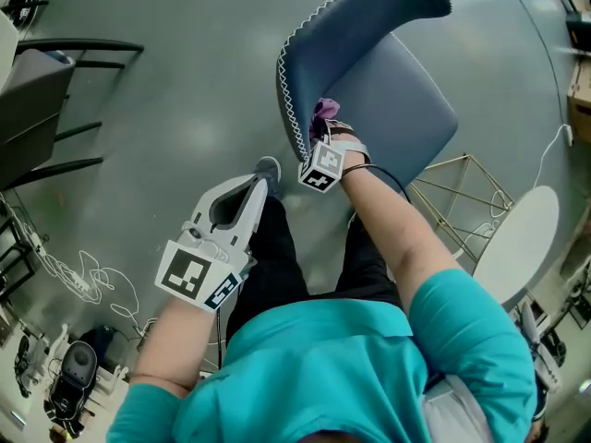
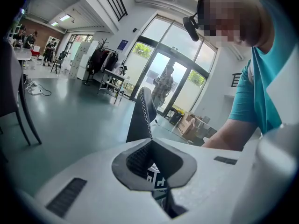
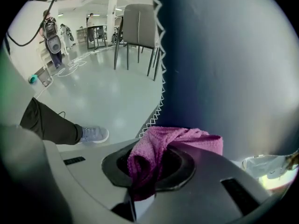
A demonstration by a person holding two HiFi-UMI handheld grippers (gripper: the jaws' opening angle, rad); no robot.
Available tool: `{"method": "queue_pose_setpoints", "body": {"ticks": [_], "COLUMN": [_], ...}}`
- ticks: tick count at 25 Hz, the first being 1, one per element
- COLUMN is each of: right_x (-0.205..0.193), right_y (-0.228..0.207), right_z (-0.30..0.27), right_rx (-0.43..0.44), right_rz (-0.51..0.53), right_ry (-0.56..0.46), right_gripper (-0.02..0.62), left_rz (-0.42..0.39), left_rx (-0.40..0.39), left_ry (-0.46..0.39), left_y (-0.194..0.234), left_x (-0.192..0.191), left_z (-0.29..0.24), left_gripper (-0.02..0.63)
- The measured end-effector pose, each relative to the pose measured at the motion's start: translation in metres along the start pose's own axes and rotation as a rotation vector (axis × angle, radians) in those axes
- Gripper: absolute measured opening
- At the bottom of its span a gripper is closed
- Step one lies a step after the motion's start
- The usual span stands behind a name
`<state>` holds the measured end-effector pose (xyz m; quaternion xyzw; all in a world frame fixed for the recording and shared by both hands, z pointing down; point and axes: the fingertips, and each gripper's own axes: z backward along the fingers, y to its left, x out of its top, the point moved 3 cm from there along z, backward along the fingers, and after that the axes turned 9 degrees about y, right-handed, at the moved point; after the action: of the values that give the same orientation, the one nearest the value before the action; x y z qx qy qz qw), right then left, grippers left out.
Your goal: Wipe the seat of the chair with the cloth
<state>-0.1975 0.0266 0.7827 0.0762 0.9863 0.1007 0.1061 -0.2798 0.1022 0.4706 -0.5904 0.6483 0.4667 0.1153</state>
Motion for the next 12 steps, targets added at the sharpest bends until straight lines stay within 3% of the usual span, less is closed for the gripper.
{"method": "queue_pose_setpoints", "body": {"ticks": [12], "right_x": [-0.017], "right_y": [0.016], "right_z": [0.003], "right_rx": [-0.002], "right_rz": [0.068], "right_ry": [-0.019], "right_gripper": [0.052], "left_rz": [-0.030], "left_rx": [-0.014], "left_ry": [0.024], "left_y": [-0.019], "left_x": [0.001], "left_z": [-0.020], "left_gripper": [0.003]}}
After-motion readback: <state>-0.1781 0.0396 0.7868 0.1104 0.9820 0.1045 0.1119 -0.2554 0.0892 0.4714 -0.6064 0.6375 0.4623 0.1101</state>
